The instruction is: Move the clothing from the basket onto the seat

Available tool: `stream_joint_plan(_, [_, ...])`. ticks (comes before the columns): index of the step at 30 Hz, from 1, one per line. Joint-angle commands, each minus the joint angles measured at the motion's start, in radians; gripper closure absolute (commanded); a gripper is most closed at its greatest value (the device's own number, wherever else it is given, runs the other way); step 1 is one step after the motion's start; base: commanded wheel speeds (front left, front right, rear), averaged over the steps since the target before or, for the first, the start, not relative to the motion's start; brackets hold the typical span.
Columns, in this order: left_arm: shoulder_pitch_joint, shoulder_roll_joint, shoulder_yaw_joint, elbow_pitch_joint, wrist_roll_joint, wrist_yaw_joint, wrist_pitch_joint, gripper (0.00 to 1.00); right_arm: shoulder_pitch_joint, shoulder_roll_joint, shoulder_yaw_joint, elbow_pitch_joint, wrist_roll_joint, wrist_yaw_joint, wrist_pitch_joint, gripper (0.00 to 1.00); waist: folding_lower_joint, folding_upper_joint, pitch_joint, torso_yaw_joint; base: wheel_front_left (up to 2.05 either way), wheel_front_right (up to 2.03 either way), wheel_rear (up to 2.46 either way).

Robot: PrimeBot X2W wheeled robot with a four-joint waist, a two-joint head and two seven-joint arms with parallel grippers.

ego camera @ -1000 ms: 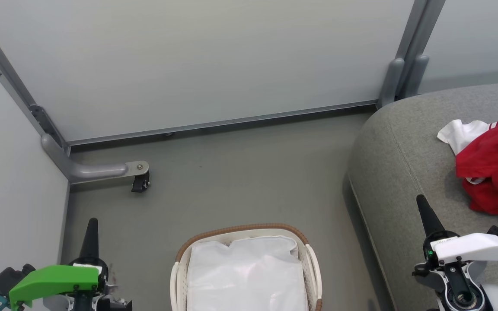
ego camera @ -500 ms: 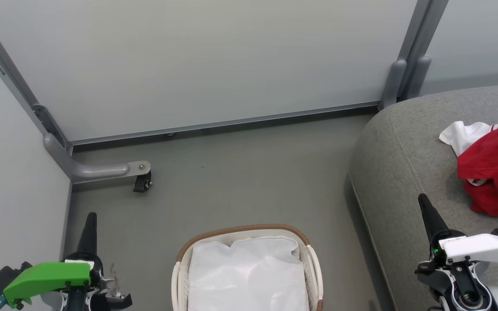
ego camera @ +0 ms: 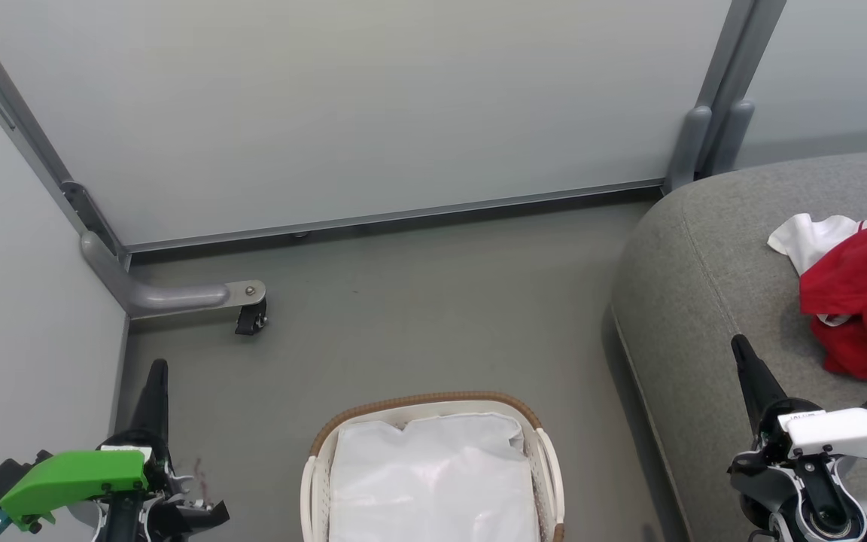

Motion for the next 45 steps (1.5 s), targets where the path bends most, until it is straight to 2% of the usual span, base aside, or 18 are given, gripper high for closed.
stream_joint_plan(1, [-0.014,0.006,0.006,-0.007,-0.022,-0.007,0.006,1.0,0.01,-0.006,-0.004,-0.008,0.022,-0.001,0.009,1.0,0.0,-0.0001,0.0,0.001,0.0,0.0,0.0])
stream_joint_plan(13, [-0.024,0.007,0.013,-0.01,-0.096,-0.01,0.027,1.0,0.015,-0.007,-0.013,-0.018,0.1,-0.001,0.03,1.0,0.0,-0.0001,-0.003,0.006,0.0,0.0,0.0])
stream_joint_plan(45, [-0.022,0.007,0.012,-0.01,-0.094,-0.01,0.028,1.0,0.015,-0.006,-0.012,-0.017,0.1,-0.001,0.028,1.0,0.0,-0.0001,-0.003,0.006,0.0,0.0,0.0])
